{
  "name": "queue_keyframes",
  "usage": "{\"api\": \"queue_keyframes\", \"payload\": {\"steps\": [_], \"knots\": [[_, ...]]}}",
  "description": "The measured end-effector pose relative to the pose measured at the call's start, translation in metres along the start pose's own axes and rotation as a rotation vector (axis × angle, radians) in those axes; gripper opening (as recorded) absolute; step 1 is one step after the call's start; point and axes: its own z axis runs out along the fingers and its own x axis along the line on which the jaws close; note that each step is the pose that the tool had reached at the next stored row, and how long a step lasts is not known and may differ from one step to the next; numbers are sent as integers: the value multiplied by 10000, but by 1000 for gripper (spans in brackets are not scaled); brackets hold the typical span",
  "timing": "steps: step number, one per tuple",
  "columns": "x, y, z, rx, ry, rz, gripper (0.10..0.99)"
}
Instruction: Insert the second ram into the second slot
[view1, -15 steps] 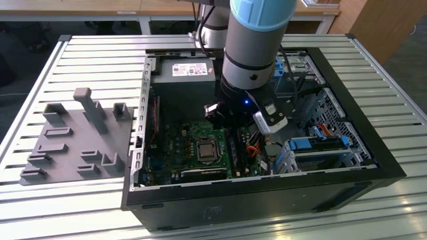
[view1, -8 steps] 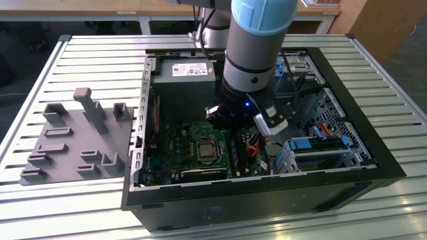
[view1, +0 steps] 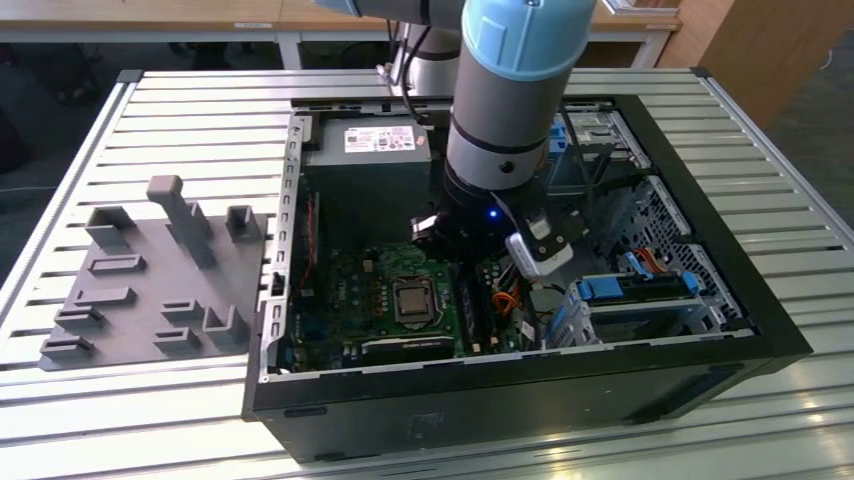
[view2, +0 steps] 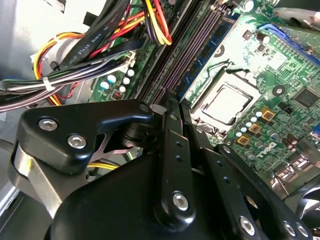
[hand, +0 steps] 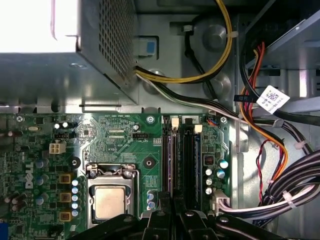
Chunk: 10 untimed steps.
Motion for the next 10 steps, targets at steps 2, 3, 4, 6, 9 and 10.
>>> {"api": "queue_keyframes", "payload": {"steps": [2, 3, 4, 6, 9, 10], "knots": [[-1, -1, 2, -2, -1, 1, 137], [-1, -1, 2, -1, -1, 1, 137], [-1, -1, 2, 0, 0, 2, 137], [-2, -4, 3, -1, -1, 2, 137], [-17, -5, 3, 0, 1, 2, 137], [-26, -5, 3, 1, 1, 4, 137]]}}
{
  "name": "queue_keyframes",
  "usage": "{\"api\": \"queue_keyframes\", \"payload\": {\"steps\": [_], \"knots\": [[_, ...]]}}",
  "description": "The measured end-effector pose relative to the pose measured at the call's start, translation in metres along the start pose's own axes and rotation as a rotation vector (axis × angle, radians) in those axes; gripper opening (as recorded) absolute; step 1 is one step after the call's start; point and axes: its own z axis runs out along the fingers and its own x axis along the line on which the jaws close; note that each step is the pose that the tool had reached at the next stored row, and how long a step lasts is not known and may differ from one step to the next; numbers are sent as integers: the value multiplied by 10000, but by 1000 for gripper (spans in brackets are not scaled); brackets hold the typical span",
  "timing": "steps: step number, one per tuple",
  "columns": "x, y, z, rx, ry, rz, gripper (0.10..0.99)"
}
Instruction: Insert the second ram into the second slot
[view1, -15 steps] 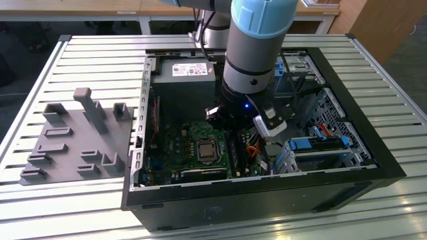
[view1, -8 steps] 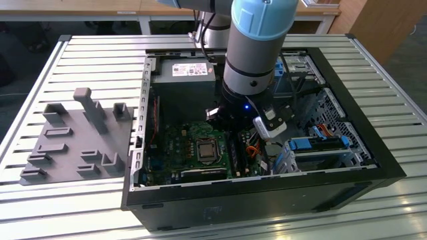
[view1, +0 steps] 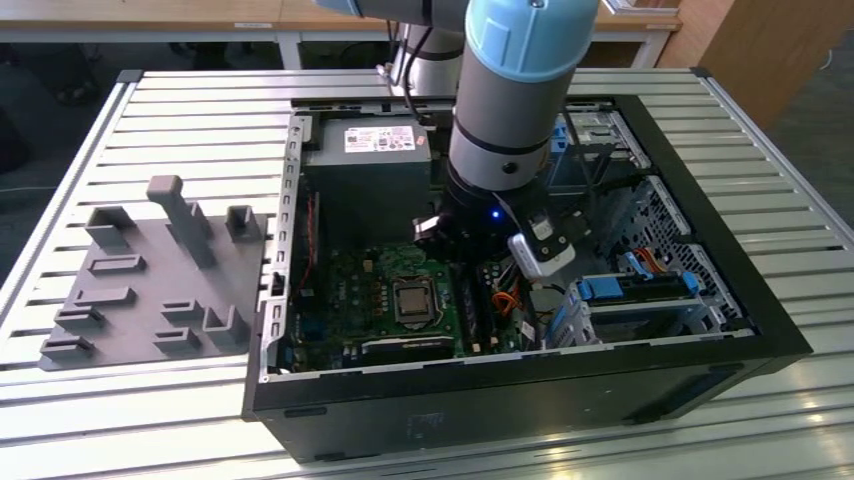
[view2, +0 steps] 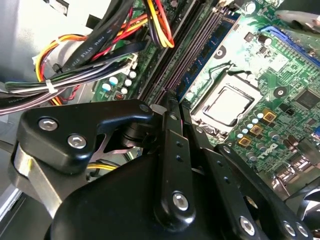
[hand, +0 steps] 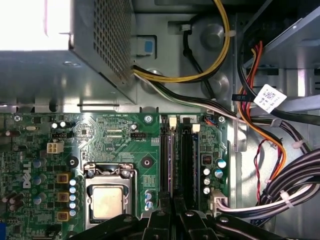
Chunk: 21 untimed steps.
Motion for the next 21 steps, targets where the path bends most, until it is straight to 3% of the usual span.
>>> {"api": "queue_keyframes", "payload": {"steps": [3, 10, 21], "knots": [[-7, 0, 5, 9, -1, 1, 137], [-7, -1, 29, 194, -3, 2, 137], [-7, 0, -3, 194, -4, 3, 137]]}}
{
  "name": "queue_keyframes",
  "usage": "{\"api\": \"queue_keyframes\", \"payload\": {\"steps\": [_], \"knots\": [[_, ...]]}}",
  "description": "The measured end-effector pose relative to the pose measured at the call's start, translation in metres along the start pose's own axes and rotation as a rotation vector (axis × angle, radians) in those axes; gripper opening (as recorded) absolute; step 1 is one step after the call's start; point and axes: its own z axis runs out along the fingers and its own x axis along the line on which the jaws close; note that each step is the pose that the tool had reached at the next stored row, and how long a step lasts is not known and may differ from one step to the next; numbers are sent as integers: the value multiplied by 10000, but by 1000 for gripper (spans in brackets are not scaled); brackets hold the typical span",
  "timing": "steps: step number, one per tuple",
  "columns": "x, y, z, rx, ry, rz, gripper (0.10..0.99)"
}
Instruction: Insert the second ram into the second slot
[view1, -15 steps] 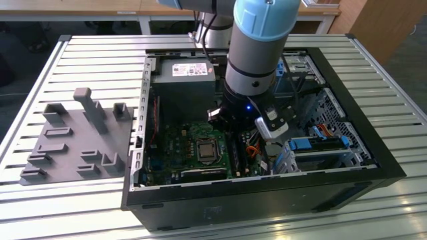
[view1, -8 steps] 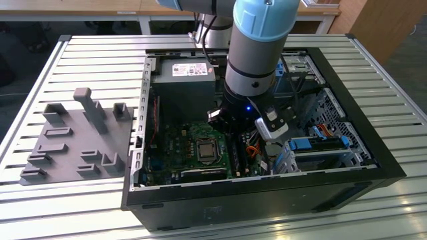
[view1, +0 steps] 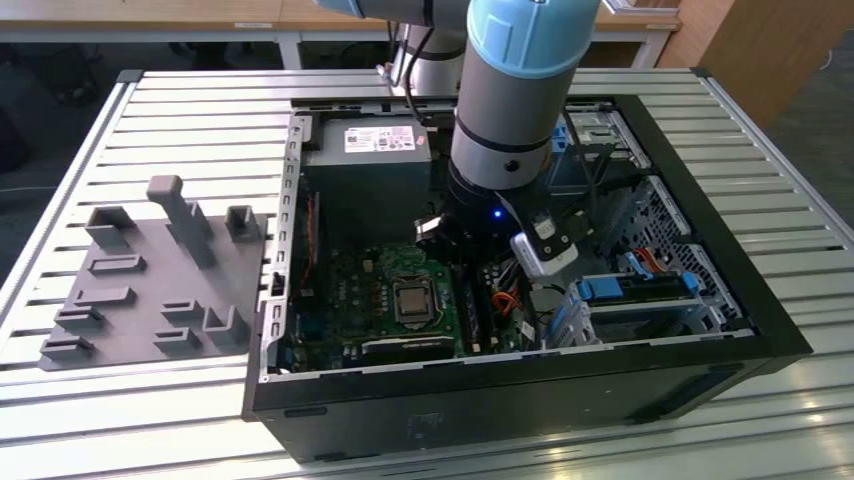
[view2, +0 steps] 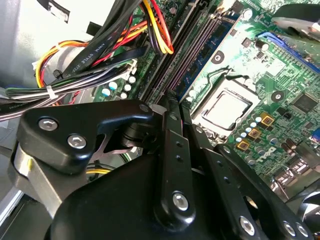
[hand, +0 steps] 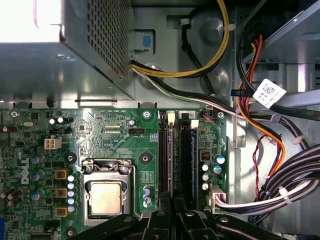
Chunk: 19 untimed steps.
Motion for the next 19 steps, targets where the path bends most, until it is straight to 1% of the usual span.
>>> {"api": "queue_keyframes", "payload": {"steps": [10, 15, 19], "knots": [[-4, 0, 12, -12, 3, -145, 137], [-7, 0, 29, -102, 3, -148, 137], [-8, 0, 41, -121, 4, -149, 137]]}}
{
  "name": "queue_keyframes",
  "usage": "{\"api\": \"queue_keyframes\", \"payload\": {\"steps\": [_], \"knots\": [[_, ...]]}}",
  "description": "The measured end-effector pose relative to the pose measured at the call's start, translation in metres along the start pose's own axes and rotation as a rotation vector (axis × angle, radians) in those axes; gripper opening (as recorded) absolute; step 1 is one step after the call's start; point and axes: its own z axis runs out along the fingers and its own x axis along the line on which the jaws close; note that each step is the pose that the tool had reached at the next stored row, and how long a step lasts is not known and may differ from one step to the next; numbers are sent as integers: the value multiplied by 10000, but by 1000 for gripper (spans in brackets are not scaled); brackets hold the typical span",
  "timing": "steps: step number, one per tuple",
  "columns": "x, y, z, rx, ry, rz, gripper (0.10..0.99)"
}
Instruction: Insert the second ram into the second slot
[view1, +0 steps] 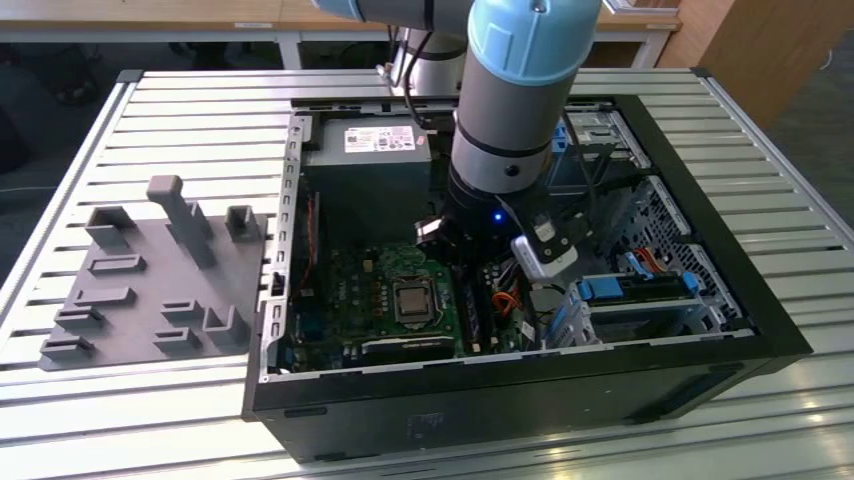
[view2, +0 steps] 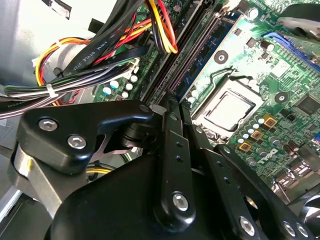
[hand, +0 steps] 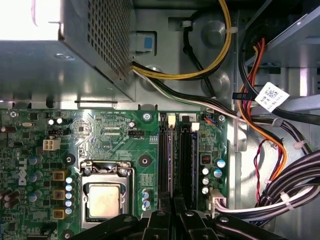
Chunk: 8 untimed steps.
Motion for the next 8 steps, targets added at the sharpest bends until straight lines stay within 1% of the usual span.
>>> {"api": "queue_keyframes", "payload": {"steps": [8], "knots": [[0, -1, 22, -36, 1, 0, 137]]}}
